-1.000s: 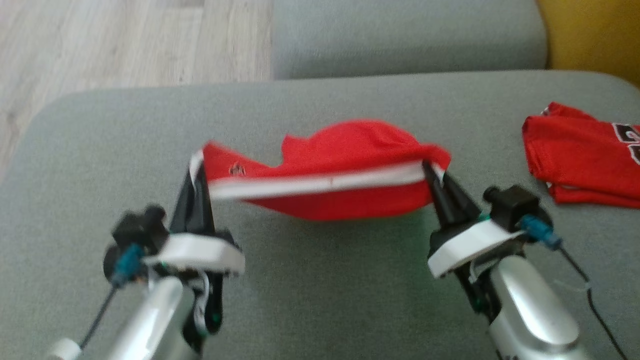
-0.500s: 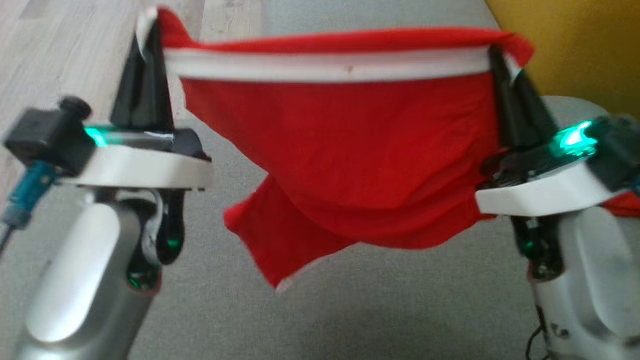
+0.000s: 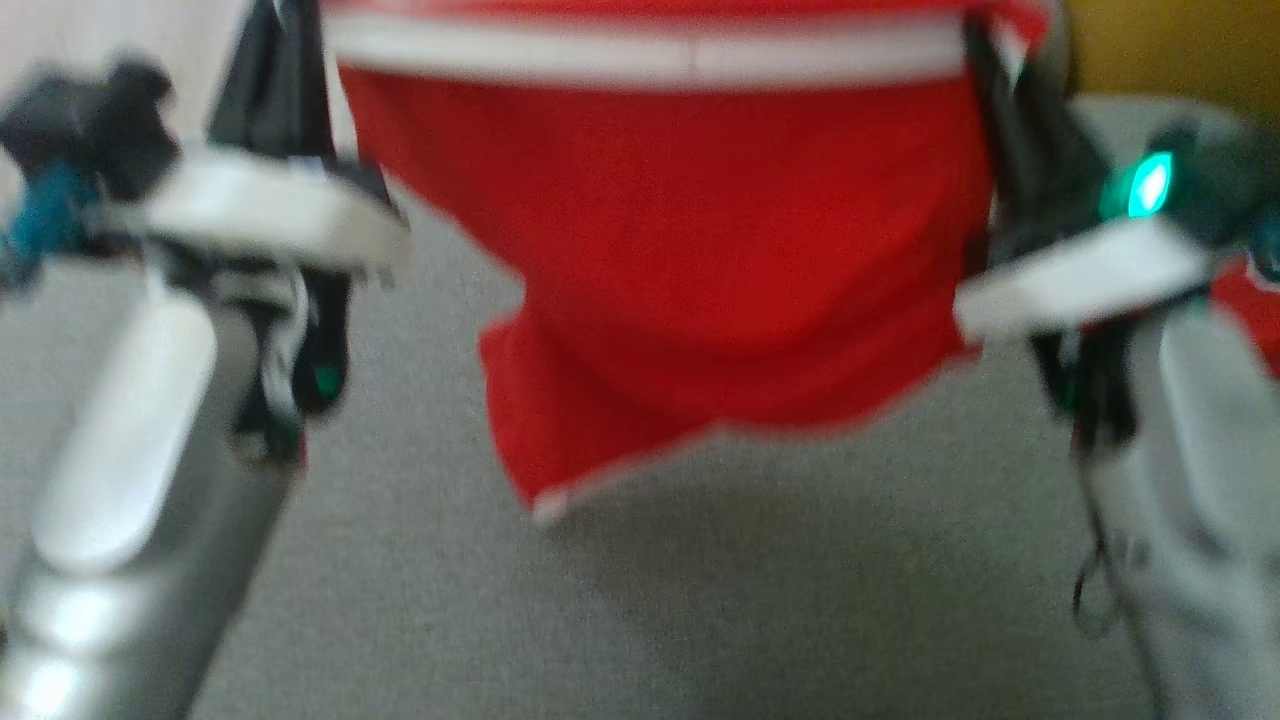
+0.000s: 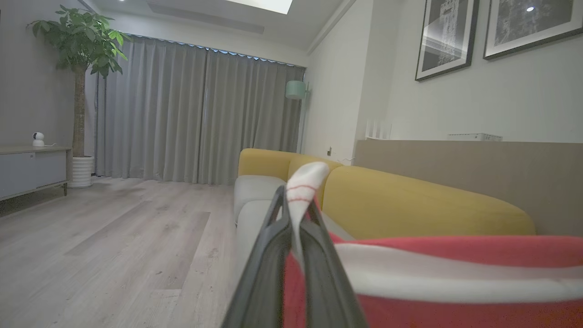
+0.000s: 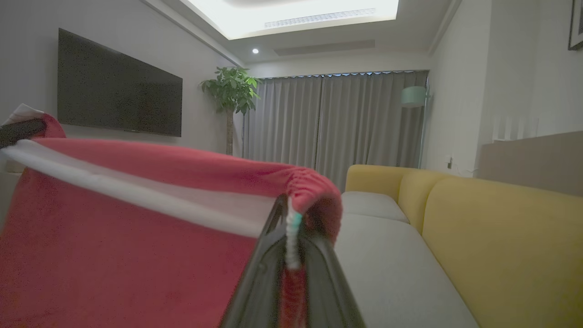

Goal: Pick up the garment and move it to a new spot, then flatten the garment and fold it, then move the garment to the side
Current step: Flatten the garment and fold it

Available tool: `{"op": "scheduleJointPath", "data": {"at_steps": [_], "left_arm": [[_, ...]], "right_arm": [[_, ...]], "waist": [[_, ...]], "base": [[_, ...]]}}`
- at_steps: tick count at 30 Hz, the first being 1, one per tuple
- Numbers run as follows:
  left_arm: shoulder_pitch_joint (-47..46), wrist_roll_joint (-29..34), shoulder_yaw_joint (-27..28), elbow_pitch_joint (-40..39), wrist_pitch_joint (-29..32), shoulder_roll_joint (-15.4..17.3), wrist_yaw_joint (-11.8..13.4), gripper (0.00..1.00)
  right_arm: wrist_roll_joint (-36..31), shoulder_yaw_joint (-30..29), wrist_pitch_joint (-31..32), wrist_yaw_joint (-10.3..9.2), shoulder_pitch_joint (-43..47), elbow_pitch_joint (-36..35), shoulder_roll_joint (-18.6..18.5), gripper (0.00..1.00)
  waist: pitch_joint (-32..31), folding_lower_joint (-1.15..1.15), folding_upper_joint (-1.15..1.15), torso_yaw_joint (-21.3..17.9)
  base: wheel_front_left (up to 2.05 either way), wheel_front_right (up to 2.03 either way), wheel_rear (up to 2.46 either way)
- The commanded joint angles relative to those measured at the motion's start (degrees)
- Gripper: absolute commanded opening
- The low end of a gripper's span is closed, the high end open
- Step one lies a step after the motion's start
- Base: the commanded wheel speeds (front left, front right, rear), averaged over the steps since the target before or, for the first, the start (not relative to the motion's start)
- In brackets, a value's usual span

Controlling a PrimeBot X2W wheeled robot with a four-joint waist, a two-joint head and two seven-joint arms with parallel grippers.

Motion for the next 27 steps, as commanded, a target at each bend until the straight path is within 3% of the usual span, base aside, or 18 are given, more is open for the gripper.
{"op": "scheduleJointPath", "data": {"at_steps": [1,9,14,21,27], "left_arm": [[-8.4,0.2,3.0,1.5,-0.1,1.3,-0.6,0.0],[-26.3,2.3,5.6,17.3,-6.7,-1.5,-2.3,0.0],[-32.3,0.5,7.7,26.2,-11.9,-5.2,-3.0,0.0],[-25.5,-1.9,6.9,31.5,-15.7,-7.9,-5.5,0.0],[-17.0,-3.7,6.8,32.2,-19.1,-8.9,-7.5,0.0]], "right_arm": [[-0.3,1.3,-1.4,0.2,-9.3,1.6,-0.8,0.0],[-4.4,2.4,-9.4,0.2,-31.8,19.3,0.8,0.0],[-6.6,1.1,-14.4,0.2,-39.8,30.6,3.4,0.0],[-6.1,3.1,-15.8,0.2,-33.9,36.0,4.7,0.0],[-4.6,3.7,-15.8,0.2,-23.5,30.6,5.2,0.0]], "waist": [[7.4,0.0,0.0,-0.1],[16.1,0.0,0.0,0.3],[21.2,0.0,0.0,1.5],[25.2,0.0,0.0,3.0],[25.2,0.0,0.0,3.3]], "base": [[0.0,0.0,0.0],[0.0,0.0,0.0],[0.0,0.0,0.0],[0.0,0.0,0.0],[0.0,0.0,0.0]]}}
